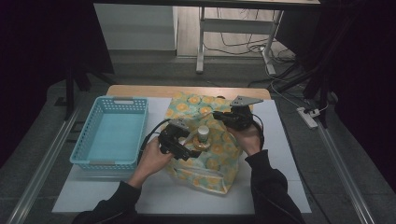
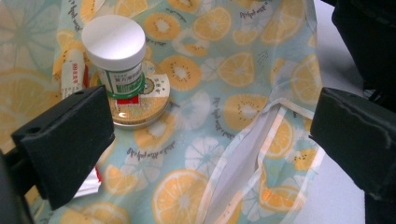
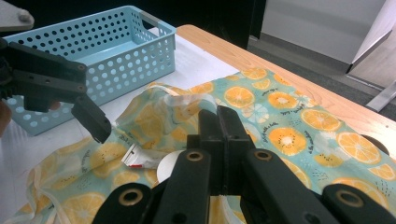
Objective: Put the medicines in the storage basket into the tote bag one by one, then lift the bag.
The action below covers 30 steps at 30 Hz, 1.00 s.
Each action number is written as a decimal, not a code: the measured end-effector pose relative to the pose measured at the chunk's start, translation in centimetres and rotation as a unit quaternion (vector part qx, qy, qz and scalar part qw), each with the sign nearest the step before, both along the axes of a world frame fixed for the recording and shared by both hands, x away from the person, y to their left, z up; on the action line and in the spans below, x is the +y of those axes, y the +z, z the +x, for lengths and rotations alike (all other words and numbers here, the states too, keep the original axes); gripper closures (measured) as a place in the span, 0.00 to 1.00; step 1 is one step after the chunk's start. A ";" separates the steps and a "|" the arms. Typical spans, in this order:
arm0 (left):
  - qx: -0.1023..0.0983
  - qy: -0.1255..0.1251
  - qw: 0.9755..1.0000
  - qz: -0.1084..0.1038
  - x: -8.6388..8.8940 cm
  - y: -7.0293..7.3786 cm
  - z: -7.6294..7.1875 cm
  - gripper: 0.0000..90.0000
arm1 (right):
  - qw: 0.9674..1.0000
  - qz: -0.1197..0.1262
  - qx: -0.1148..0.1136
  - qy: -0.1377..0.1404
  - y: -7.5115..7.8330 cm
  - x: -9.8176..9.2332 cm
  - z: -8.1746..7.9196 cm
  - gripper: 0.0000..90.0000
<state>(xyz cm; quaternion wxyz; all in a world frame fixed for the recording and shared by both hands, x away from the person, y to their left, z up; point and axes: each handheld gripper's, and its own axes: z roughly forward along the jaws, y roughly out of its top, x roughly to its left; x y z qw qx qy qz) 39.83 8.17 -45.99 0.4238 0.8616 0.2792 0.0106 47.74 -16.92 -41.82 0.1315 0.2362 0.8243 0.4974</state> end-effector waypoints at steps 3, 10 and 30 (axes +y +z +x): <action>-0.011 0.004 1.000 0.004 0.2 -0.2 -0.5 0.00 | 1.000 0.000 0.000 0.000 0.0 0.0 0.0 1.00; -0.010 0.005 1.000 0.013 0.3 -0.8 -1.6 0.00 | 1.000 0.000 0.001 0.002 0.0 0.0 -0.1 1.00; -0.001 0.006 0.998 0.066 -0.3 -4.1 -2.2 0.00 | 1.000 -0.003 0.001 0.007 0.0 0.1 -0.4 1.00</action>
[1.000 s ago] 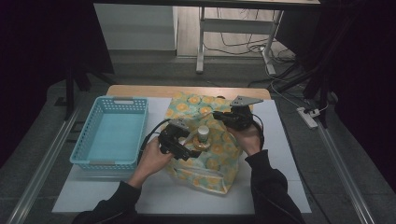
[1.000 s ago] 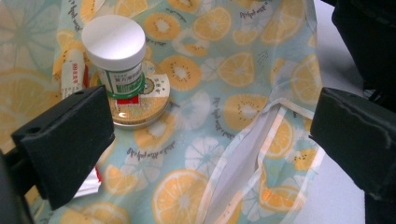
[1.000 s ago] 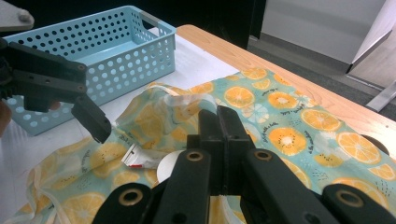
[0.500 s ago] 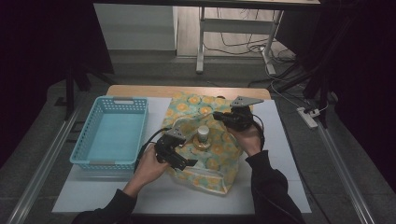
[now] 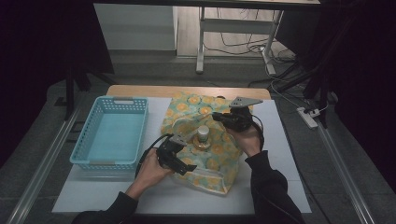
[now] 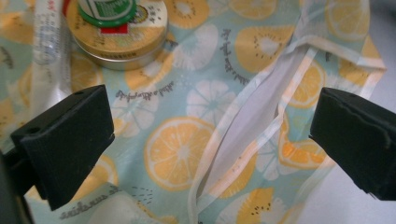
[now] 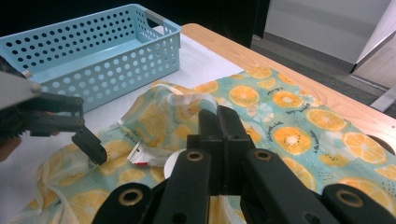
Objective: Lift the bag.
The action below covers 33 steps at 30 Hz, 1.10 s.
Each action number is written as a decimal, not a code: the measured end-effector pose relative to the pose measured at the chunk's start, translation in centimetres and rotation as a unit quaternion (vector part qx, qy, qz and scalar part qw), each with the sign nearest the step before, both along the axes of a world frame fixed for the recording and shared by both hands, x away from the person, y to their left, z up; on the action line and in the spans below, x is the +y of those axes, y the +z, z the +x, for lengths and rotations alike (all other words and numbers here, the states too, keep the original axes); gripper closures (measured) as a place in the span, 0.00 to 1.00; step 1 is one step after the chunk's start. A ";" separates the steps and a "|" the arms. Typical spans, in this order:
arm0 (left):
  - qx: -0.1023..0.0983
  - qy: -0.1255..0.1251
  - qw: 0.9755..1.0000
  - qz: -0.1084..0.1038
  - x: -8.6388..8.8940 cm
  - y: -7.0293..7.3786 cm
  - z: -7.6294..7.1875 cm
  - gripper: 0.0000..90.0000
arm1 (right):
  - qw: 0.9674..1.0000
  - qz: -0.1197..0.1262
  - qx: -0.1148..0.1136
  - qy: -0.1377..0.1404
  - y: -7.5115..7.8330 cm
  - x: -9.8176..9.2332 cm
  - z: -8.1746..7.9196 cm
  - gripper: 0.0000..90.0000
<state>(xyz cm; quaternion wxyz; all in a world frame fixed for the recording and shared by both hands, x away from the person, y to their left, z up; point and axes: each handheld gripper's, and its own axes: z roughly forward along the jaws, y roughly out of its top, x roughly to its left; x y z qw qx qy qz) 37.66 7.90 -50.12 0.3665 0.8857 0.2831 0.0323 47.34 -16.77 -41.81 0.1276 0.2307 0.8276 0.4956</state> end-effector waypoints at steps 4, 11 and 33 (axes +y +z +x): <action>0.001 0.003 1.000 0.016 -0.3 -0.8 0.2 0.00 | 1.000 -0.001 0.000 0.001 0.0 0.1 -0.1 1.00; 0.013 0.010 0.999 0.051 -0.6 -2.6 0.8 0.01 | 1.000 -0.002 0.000 0.002 -0.1 0.1 -0.1 1.00; 0.011 0.013 0.996 0.083 0.4 -2.3 0.8 0.72 | 1.000 -0.006 0.002 0.002 -0.2 0.2 -0.1 1.00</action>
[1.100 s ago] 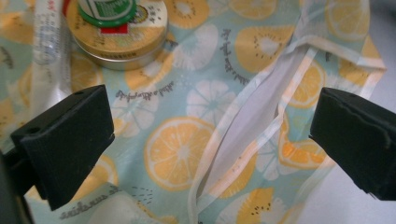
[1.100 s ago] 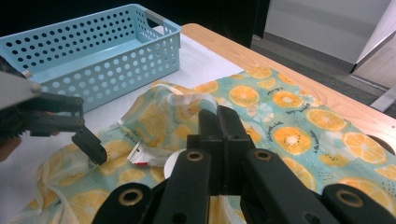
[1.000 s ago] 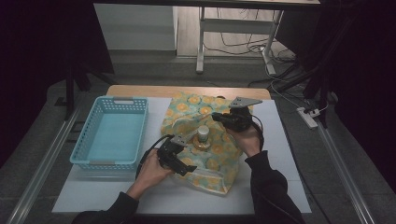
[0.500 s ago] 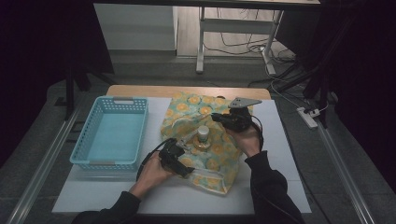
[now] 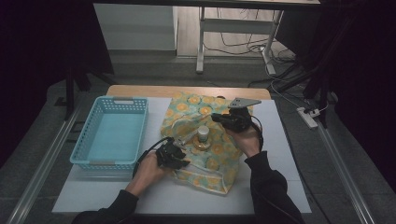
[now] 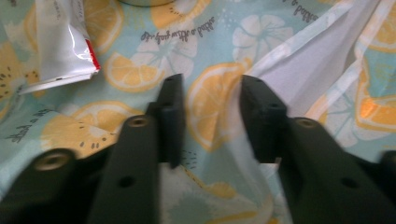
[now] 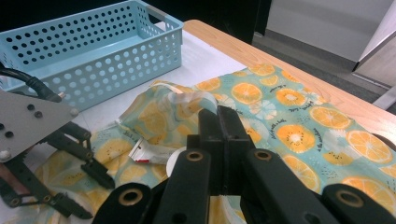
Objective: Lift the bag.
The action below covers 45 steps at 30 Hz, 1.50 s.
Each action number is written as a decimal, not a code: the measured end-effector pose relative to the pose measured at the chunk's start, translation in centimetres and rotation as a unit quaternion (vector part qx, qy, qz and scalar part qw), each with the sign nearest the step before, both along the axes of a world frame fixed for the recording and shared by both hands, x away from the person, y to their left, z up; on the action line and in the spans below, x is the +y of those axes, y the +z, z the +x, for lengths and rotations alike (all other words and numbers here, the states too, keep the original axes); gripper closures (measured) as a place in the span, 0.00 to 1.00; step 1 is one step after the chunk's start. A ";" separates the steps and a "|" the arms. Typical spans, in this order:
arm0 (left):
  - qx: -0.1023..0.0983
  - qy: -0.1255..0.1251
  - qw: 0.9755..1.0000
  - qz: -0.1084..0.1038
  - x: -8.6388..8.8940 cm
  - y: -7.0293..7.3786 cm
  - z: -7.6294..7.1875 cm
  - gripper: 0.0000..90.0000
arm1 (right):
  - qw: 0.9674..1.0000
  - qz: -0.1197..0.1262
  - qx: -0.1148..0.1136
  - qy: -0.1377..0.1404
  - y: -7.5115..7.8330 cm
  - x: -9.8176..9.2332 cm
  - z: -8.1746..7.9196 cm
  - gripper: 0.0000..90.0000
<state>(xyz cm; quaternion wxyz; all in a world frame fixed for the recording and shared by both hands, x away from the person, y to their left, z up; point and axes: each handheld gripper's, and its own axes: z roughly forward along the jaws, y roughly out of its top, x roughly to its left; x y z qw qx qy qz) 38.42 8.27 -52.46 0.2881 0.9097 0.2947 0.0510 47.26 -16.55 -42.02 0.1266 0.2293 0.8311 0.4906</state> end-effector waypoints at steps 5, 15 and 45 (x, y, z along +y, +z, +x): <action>0.023 0.005 1.000 0.000 -0.2 0.2 0.3 0.87 | 1.000 0.000 0.000 0.002 0.1 -0.1 -0.1 1.00; 0.048 0.025 0.998 -0.016 -0.3 0.3 0.4 1.00 | 1.000 -0.003 0.010 0.008 -0.1 -0.1 0.1 1.00; 0.044 0.027 0.991 -0.125 2.3 5.9 1.0 1.00 | 1.000 0.003 0.013 0.021 1.4 0.0 -0.3 1.00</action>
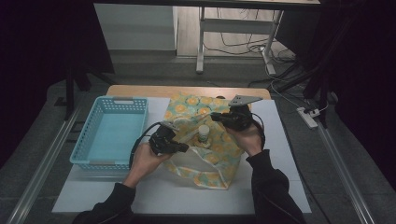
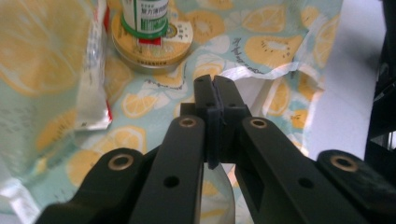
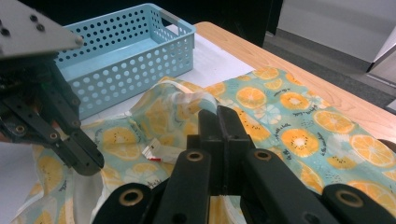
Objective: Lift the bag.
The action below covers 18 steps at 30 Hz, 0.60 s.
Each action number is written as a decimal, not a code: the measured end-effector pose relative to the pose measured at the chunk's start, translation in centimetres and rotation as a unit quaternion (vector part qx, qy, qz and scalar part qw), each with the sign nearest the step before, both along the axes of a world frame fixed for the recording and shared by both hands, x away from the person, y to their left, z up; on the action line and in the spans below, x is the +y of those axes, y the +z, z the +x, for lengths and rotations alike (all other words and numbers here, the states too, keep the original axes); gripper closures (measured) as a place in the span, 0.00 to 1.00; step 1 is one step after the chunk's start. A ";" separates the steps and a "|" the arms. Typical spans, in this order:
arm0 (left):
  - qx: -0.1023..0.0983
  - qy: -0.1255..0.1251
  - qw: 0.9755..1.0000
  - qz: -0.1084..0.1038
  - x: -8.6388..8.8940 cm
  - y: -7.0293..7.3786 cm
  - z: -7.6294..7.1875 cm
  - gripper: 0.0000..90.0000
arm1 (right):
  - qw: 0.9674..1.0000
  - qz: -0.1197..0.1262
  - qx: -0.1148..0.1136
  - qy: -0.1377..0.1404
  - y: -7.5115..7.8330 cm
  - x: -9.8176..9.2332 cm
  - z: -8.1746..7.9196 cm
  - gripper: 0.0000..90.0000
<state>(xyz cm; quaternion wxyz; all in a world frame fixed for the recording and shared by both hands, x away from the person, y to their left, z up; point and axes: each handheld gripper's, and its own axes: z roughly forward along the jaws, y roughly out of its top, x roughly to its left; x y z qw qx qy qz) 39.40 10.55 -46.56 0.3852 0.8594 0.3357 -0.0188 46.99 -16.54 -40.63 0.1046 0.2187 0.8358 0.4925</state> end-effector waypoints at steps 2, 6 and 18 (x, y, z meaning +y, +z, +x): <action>-0.002 -0.001 1.000 -0.005 0.1 0.3 0.0 1.00 | 1.000 0.001 0.003 0.002 0.1 0.0 0.0 1.00; -0.006 0.000 1.000 -0.020 0.4 1.1 0.2 1.00 | 1.000 0.001 0.003 0.004 0.4 0.1 -0.1 1.00; -0.024 -0.006 0.999 -0.045 1.2 4.7 0.9 1.00 | 1.000 -0.001 -0.007 0.011 2.3 0.4 -0.3 1.00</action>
